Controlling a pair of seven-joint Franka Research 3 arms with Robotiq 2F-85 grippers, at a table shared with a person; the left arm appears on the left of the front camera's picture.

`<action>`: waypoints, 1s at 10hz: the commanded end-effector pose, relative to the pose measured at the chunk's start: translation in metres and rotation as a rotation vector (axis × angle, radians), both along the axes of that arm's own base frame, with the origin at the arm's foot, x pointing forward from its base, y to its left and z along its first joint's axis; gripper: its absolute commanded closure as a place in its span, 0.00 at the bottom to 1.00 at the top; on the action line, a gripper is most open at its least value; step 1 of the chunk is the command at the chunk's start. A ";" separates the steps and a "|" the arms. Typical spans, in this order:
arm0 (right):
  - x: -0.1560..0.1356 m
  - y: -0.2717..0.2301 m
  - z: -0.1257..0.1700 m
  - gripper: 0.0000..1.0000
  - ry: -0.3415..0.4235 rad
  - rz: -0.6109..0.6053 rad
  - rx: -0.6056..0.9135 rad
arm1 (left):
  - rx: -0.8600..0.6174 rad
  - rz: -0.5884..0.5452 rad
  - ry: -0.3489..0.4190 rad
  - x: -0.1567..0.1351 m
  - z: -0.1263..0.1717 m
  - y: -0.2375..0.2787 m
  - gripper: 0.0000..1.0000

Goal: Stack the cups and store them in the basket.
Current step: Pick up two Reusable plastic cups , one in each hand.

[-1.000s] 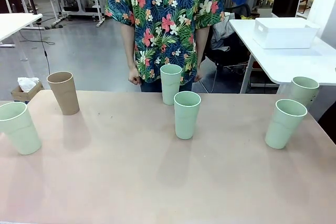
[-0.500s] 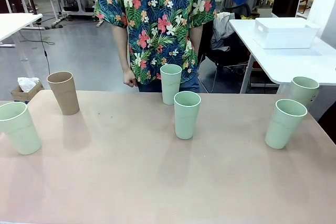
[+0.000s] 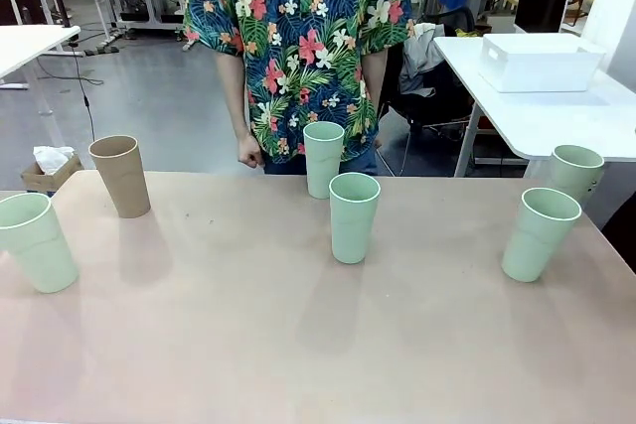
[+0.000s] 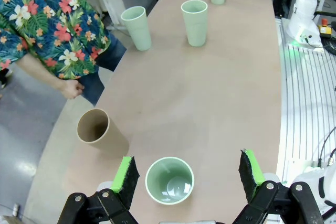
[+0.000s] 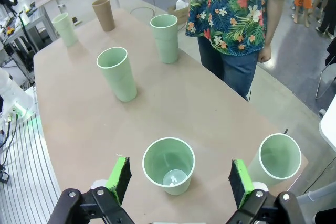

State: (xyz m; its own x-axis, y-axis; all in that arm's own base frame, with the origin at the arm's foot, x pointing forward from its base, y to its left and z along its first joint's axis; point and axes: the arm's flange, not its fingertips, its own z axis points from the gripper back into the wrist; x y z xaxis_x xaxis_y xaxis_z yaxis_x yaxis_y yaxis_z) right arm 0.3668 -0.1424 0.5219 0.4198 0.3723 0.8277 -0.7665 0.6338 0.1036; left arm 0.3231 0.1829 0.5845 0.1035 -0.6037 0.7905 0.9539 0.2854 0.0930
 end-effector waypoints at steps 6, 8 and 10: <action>0.004 -0.001 0.001 0.00 -0.031 0.011 0.010 | -0.019 -0.012 -0.022 0.000 0.001 -0.001 0.00; 0.004 -0.001 0.001 0.00 -0.031 0.011 0.010 | -0.019 -0.012 -0.022 0.000 0.001 -0.001 0.00; 0.000 0.000 0.000 0.00 0.000 0.001 0.000 | 0.000 0.000 0.000 0.000 0.000 0.000 0.00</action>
